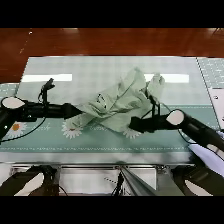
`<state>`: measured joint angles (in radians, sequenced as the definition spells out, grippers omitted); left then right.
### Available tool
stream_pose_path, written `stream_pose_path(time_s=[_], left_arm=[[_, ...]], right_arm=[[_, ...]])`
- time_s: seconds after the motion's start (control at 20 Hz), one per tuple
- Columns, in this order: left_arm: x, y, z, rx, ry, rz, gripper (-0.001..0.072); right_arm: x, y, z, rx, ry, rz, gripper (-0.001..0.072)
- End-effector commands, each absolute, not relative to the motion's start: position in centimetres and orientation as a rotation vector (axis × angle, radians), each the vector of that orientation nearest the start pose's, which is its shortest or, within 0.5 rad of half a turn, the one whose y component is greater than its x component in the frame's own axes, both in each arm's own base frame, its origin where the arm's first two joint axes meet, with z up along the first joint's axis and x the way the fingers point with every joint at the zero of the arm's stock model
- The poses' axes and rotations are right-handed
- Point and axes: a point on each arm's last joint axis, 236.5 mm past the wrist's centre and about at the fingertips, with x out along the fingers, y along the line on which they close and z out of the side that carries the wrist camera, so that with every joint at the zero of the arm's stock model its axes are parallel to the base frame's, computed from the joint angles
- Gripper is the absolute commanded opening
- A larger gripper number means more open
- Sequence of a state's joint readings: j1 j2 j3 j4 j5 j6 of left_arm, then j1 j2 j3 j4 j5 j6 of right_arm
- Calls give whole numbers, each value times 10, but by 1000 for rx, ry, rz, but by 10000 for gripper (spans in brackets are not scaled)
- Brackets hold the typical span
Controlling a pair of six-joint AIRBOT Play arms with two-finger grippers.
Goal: Fold the shirts.
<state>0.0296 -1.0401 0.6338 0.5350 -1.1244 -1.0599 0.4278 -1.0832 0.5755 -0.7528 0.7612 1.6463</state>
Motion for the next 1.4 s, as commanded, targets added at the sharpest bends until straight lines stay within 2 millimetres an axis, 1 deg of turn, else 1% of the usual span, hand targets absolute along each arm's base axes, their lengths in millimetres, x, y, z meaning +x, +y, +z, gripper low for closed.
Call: stream_pose_path(time_s=[0.0, 0.05, 0.1, 0.15, 0.2, 0.25, 0.3, 0.35, 0.4, 0.45, 0.5, 0.6, 0.65, 0.7, 0.75, 0.8, 0.9, 0.95, 1.05, 1.1, 1.2, 1.3, 1.35], left_arm=[[313, -178, 81, -678, 1002, -750, 14], [325, -178, 122, -674, 889, -788, 15], [334, -175, 169, -664, 763, -819, 14], [338, -170, 214, -649, 649, -838, 15], [337, -162, 260, -611, 533, -846, 15], [333, -154, 299, -558, 434, -840, 15], [323, -145, 339, -496, 331, -828, 14], [309, -138, 376, -434, 234, -809, 14], [293, -132, 408, -379, 150, -788, 15], [275, -130, 438, -324, 64, -765, 15], [254, -128, 468, -271, -28, -735, 15], [213, -129, 515, -193, -195, -678, 14], [194, -132, 531, -168, -258, -663, 15], [174, -137, 543, -148, -311, -657, 14], [160, -141, 548, -154, -330, -656, 14], [152, -143, 547, -175, -319, -641, 14], [146, -138, 533, -198, -252, -569, 14], [146, -133, 522, -206, -206, -523, 14], [144, -129, 500, -224, -118, -471, 14], [141, -130, 490, -228, -74, -460, 14], [140, -128, 470, -232, 8, -436, 13], [148, -120, 451, -240, 93, -394, 13], [155, -115, 441, -241, 139, -378, 13]], right_arm=[[293, 239, 80, 649, 1006, 558, 34], [309, 225, 141, 639, 820, 576, 34], [319, 206, 201, 619, 632, 574, 34], [321, 181, 267, 586, 414, 552, 34], [315, 153, 329, 554, 203, 518, 34], [298, 123, 391, 532, -18, 475, 34], [275, 98, 439, 525, -191, 440, 34], [251, 78, 475, 530, -317, 413, 34], [231, 66, 497, 536, -385, 399, 34], [214, 59, 510, 529, -424, 389, 34], [202, 57, 517, 520, -438, 385, 34], [188, 58, 521, 499, -430, 387, 34], [185, 61, 521, 490, -413, 395, 34], [182, 64, 520, 485, -396, 403, 34], [180, 66, 520, 479, -385, 409, 34], [178, 68, 520, 473, -374, 414, 34], [177, 72, 514, 454, -333, 418, 34], [179, 74, 506, 447, -294, 414, 34], [185, 71, 481, 432, -170, 368, 34], [187, 66, 467, 418, -113, 328, 34], [189, 49, 444, 369, -19, 230, 34], [194, 32, 424, 334, 48, 142, 34], [200, 25, 411, 311, 100, 101, 34]])
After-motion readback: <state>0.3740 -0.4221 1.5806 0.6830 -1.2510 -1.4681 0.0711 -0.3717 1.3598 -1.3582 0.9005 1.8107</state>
